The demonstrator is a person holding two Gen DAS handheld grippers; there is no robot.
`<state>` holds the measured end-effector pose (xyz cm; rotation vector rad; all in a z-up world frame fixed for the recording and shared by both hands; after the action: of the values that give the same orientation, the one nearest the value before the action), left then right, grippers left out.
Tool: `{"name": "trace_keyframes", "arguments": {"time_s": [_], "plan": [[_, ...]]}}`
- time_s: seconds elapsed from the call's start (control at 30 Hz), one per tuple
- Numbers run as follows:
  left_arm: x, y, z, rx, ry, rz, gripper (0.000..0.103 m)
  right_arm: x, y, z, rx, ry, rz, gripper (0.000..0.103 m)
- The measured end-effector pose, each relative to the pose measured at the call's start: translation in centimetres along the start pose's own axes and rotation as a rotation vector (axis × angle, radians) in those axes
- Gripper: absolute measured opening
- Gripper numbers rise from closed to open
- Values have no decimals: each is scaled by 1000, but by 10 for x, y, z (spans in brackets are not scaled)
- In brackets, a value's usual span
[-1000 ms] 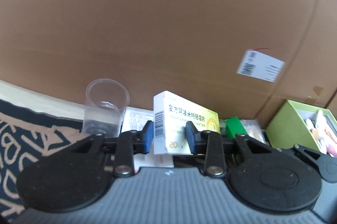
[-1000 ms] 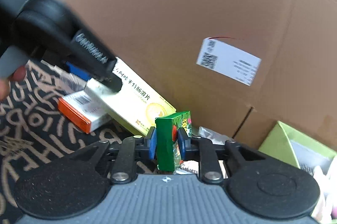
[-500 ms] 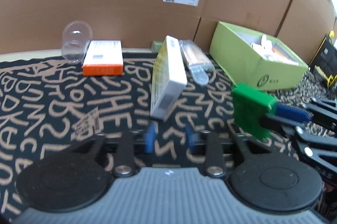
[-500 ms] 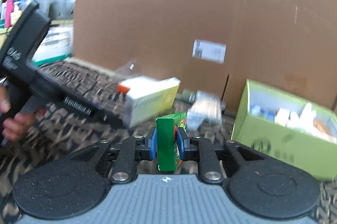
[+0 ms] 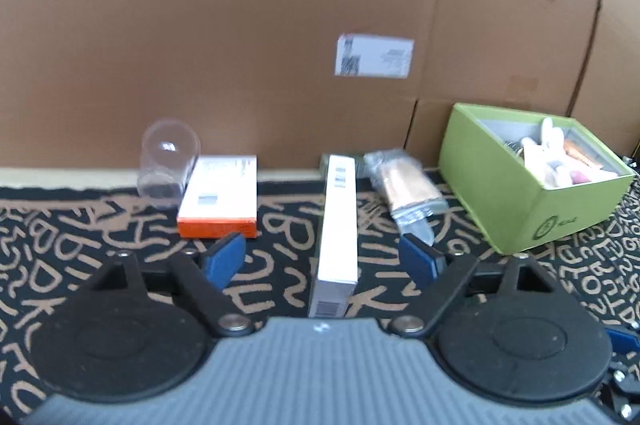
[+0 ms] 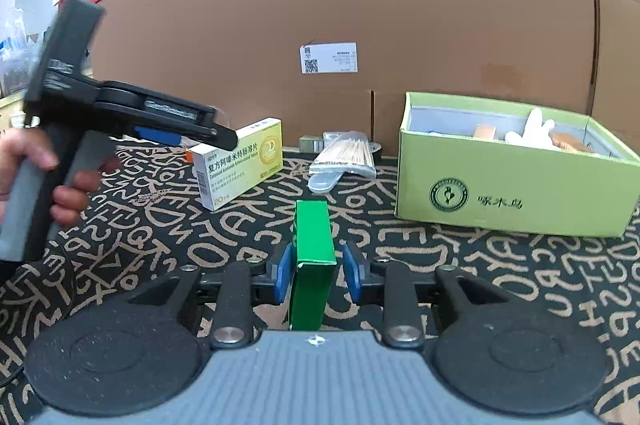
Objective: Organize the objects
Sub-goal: 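Grasp the white-and-yellow medicine box with the left tool while the right tool grasps the green box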
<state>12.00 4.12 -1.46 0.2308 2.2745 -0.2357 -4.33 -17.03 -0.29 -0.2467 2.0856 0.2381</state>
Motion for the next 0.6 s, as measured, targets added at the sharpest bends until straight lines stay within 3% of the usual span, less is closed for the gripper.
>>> {"name": "trace_keyframes", "arguments": {"time_s": [0.03, 0.07, 0.17, 0.27, 0.3, 0.33, 0.37, 0.4, 0.47, 0.53, 0.6], "plan": [[-1, 1, 5, 17, 28, -4, 56, 0, -1, 0, -9, 5, 14, 31], [-1, 3, 10, 41, 62, -4, 22, 0, -5, 0, -28, 11, 47, 29], [3, 12, 8, 113, 127, -47, 19, -1, -24, -3, -75, 12, 174, 25], [13, 20, -8, 141, 145, -24, 19, 0, -30, -6, 50, -2, 130, 32], [17, 23, -12, 114, 145, -12, 20, 0, -32, -5, 92, 2, 120, 36], [19, 27, -14, 79, 142, -13, 28, 0, -34, -3, 116, 6, 113, 44], [20, 32, -14, 46, 138, -22, 51, 1, -35, -2, 118, 8, 114, 50], [20, 37, -15, 15, 131, -36, 62, 1, -37, -1, 110, 5, 121, 60], [19, 46, -17, -20, 111, -68, 67, 2, -37, 0, 80, 3, 121, 64], [16, 49, -16, -6, 100, -69, 72, 3, -35, 5, 68, 18, 106, 68], [11, 44, -9, -9, 92, -21, 86, 4, -33, 13, 67, 43, 87, 68]]}}
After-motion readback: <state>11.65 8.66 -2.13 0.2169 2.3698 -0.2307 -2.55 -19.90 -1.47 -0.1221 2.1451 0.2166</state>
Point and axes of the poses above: each gripper's, at about its wrist camera, not at the fingertips, and z roughly the way its jaws point, y to its left, x to its underside, the point moved 1 cm from there along z, roughly the way its jaws point, and after that the axes turned 4 degrees about y, right-handed, at the moved point
